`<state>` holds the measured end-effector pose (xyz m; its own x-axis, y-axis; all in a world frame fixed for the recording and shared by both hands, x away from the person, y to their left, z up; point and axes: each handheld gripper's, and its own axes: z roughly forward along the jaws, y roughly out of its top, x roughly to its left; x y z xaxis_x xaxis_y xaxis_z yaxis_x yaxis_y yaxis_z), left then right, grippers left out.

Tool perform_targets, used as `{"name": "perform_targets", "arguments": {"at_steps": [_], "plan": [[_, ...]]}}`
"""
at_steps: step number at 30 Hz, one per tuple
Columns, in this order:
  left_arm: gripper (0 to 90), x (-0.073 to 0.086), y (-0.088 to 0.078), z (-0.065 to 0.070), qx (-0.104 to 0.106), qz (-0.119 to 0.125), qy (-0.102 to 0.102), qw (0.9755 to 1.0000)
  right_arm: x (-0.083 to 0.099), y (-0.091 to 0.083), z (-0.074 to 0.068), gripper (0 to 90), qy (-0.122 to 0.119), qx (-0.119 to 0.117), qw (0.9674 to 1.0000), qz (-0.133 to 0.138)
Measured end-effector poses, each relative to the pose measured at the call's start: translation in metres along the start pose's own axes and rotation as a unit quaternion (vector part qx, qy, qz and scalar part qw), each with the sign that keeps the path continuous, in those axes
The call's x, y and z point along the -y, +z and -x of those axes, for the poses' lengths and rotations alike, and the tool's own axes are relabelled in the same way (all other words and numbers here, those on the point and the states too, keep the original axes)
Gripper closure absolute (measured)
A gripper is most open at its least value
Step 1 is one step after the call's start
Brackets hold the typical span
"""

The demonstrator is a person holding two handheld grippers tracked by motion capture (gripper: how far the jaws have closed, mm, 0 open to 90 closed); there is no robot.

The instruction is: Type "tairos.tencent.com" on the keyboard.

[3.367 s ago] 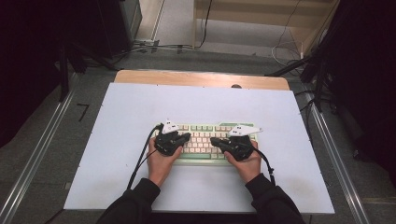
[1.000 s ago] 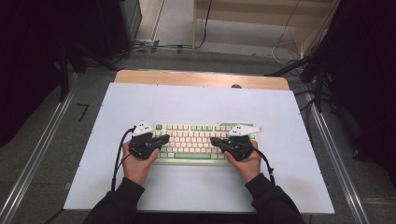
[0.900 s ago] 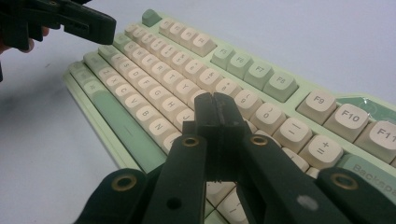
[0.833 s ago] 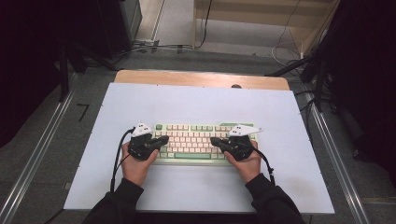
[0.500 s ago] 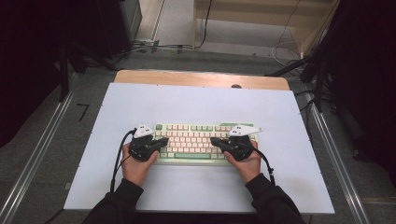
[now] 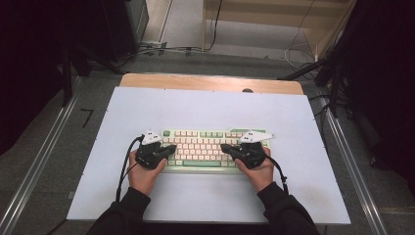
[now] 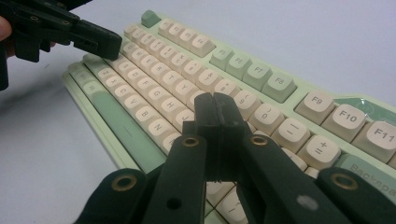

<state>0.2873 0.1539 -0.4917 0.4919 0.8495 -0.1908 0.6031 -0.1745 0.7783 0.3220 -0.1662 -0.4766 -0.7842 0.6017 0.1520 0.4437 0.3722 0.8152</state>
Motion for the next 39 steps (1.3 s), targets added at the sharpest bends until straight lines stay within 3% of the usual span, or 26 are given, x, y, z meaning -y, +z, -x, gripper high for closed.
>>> {"name": "perform_targets", "arguments": {"at_steps": [31, 39], "plan": [[90.0, 0.0006, 0.0034, 0.0017, -0.001, -0.008, 0.005, 1.0000, -0.0002, -0.0006, -0.0002, 88.1, -0.001, 0.002, 1.0000, 0.002], [90.0, -0.0005, -0.0011, 0.0028, 0.012, 0.010, -0.006, 0.9999, -0.0003, -0.0011, 0.0000, 88.1, -0.001, 0.003, 1.0000, 0.001]]}}
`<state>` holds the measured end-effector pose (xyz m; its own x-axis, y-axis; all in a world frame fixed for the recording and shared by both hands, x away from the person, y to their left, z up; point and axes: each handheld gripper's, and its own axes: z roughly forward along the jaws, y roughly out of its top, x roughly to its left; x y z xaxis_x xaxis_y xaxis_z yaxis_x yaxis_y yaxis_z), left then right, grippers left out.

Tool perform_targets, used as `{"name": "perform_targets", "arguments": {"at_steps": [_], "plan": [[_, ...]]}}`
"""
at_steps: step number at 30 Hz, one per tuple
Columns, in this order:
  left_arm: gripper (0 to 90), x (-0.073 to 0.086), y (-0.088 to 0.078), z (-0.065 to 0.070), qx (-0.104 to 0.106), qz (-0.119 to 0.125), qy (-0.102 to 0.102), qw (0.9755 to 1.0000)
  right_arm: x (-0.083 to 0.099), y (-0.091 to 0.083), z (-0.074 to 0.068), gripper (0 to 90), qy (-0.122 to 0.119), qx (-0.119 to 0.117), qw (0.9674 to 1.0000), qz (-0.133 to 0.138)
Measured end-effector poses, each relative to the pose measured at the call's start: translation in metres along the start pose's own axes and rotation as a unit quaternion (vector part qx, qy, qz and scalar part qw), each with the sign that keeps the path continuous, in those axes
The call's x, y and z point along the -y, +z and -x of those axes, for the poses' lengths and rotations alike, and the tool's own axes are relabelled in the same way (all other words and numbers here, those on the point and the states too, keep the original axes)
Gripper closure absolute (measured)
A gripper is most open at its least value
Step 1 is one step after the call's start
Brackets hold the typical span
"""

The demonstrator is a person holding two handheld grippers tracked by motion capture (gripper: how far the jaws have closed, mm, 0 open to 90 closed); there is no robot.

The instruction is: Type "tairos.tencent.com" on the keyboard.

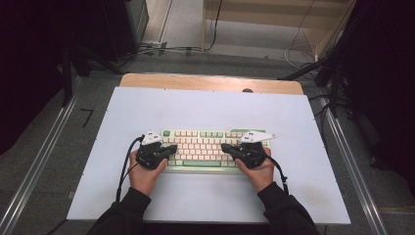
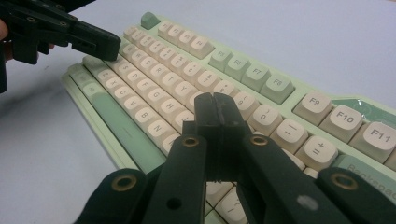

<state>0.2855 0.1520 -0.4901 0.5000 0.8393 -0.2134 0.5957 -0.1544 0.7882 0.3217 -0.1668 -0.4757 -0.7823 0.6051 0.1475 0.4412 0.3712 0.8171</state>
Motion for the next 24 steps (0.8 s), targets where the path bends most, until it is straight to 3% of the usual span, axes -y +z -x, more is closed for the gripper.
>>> {"name": "perform_targets", "arguments": {"at_steps": [5, 24], "plan": [[90.0, 0.0000, -0.0018, 0.0009, 0.002, 0.013, -0.004, 0.9999, 0.0000, 0.0001, -0.0001, 88.1, 0.000, 0.000, 1.0000, 0.000], [90.0, 0.0004, -0.0011, 0.0016, 0.001, 0.014, -0.005, 0.9999, 0.0000, 0.0022, 0.0013, 88.1, 0.001, 0.005, 1.0000, -0.005]]}}
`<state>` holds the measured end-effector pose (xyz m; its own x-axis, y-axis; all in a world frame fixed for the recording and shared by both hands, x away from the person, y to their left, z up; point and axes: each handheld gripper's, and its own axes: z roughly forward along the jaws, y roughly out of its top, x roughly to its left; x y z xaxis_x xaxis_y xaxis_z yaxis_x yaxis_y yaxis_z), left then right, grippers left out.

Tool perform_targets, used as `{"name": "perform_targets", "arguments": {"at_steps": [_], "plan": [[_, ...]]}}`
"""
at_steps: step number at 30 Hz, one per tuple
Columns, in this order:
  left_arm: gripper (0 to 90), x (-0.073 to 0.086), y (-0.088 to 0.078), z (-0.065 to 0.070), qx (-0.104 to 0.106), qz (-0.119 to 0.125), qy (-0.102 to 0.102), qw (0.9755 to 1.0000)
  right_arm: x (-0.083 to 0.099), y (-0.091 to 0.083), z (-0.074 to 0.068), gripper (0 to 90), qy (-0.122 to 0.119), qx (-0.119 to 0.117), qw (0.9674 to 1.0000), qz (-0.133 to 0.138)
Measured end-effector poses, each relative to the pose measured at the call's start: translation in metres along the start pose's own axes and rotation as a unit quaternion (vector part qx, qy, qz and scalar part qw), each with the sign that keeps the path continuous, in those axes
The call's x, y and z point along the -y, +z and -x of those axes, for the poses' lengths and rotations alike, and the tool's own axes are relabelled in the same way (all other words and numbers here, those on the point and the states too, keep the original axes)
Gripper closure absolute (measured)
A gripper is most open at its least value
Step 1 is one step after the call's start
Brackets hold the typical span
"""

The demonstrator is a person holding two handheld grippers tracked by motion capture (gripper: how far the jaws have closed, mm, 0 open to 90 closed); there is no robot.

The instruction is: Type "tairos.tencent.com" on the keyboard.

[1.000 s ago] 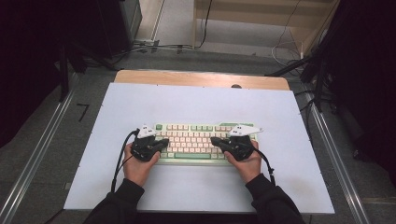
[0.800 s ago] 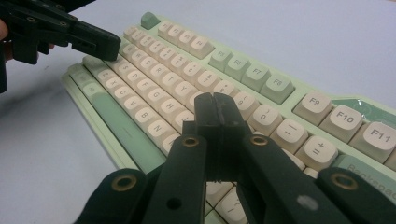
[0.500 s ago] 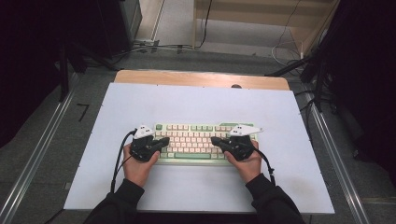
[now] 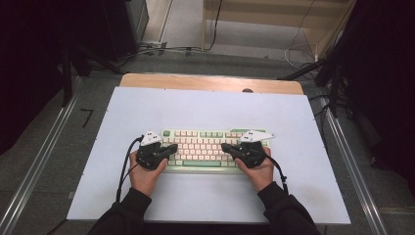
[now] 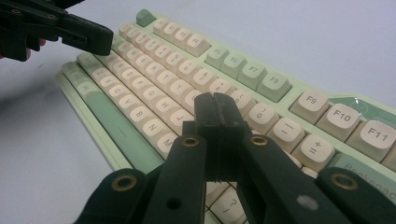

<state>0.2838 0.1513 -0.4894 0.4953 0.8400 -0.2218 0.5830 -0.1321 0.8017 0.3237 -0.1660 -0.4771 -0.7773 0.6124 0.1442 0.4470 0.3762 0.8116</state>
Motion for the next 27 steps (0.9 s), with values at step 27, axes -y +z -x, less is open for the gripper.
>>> {"name": "perform_targets", "arguments": {"at_steps": [27], "plan": [[90.0, 0.001, -0.001, 0.000, -0.006, 0.004, -0.002, 1.0000, -0.007, 0.020, -0.004, 88.1, -0.005, 0.018, 0.9998, -0.013]]}}
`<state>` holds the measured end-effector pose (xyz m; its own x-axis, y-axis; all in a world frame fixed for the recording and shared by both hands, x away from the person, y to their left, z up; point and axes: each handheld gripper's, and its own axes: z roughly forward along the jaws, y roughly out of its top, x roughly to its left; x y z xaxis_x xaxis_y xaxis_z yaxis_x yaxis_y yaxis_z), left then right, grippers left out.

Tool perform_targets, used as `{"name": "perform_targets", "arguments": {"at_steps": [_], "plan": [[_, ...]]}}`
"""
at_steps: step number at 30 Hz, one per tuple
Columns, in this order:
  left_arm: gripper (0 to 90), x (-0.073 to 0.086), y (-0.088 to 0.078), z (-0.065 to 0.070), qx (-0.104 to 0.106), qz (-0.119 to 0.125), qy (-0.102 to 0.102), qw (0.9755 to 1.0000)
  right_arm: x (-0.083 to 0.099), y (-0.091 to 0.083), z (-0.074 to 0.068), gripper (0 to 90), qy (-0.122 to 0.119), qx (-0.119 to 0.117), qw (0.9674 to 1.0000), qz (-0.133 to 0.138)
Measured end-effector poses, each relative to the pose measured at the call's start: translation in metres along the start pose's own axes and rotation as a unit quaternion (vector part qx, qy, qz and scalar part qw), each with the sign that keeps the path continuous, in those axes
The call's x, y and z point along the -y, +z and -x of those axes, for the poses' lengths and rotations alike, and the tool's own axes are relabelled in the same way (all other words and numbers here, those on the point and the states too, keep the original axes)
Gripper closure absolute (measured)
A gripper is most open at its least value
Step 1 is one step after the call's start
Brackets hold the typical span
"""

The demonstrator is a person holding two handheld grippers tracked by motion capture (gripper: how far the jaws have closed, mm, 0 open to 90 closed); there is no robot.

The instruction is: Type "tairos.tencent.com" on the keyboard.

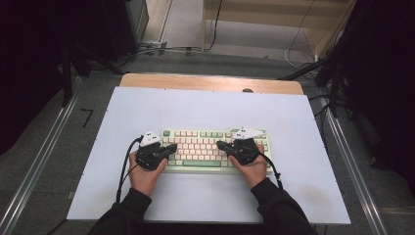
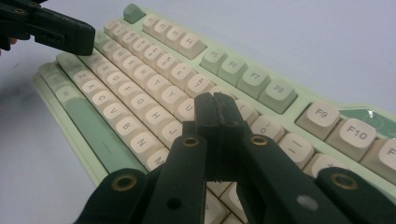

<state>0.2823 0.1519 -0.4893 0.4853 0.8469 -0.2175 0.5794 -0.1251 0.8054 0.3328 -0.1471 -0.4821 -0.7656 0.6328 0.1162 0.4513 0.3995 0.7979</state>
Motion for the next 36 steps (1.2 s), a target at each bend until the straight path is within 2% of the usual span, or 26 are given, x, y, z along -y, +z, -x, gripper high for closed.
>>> {"name": "perform_targets", "arguments": {"at_steps": [36], "plan": [[90.0, 0.000, 0.000, -0.001, -0.001, 0.001, 0.001, 1.0000, -0.004, 0.018, -0.002, 88.1, 0.005, 0.007, 0.9999, -0.013]]}}
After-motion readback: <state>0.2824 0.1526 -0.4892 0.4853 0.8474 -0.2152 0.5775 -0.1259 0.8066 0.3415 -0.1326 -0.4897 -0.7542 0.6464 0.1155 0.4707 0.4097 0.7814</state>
